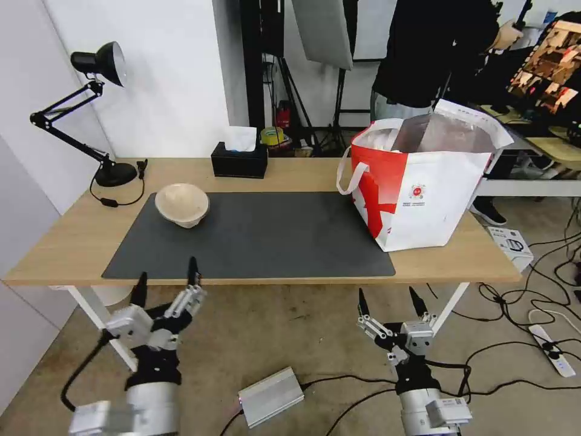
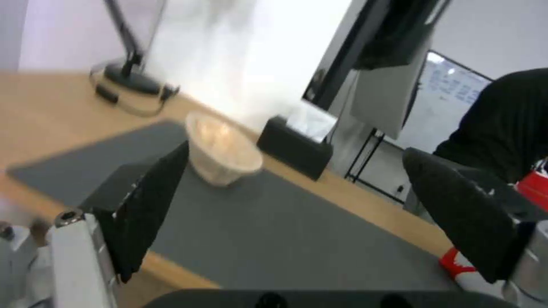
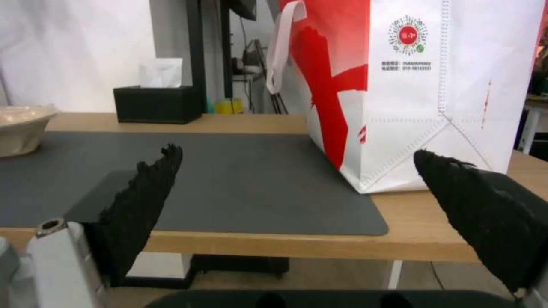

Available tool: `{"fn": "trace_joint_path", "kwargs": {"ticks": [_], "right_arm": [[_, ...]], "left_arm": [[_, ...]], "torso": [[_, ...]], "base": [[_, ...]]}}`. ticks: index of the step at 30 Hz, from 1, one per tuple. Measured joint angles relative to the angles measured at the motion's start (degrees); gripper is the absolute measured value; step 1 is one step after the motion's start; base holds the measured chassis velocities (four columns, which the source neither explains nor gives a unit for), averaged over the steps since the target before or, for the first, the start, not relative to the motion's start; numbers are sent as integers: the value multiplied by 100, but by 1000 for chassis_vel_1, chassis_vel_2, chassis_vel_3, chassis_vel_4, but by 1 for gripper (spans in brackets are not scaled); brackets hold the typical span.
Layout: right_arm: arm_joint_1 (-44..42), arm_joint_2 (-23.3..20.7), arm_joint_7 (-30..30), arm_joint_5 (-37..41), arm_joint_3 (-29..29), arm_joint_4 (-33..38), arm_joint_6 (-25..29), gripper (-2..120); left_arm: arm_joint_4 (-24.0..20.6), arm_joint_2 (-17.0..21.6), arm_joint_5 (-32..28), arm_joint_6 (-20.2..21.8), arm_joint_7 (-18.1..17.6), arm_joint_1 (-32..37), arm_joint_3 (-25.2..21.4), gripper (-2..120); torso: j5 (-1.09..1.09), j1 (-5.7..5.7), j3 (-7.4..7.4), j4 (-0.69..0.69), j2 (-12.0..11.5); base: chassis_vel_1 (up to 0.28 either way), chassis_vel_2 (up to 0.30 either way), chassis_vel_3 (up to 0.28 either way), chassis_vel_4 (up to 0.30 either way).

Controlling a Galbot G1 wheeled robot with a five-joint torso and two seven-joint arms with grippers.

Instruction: Pick up the trash from the table and place it into the takeout bag.

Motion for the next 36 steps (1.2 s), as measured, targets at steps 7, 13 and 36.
{"fn": "trace_joint_path", "kwargs": {"ticks": [7, 13, 36], "right_arm": [[2, 0, -1, 1, 0, 2, 0, 100], [2, -1, -1, 3, 0, 3, 0, 100], [3, -1, -1, 5, 0, 3, 0, 100]], "left_arm": [[0, 204, -1374, 329, -469, -205, -157, 100], [0, 349, -3006, 463, -900, -584, -452, 100], [187, 1483, -6276, 936, -2106, -2179, -1826, 100]], "torso": [[0, 0, 0, 0, 0], [0, 0, 0, 0, 0], [0, 0, 0, 0, 0]], "base": [[0, 0, 0, 0], [0, 0, 0, 0], [0, 0, 0, 0]]}}
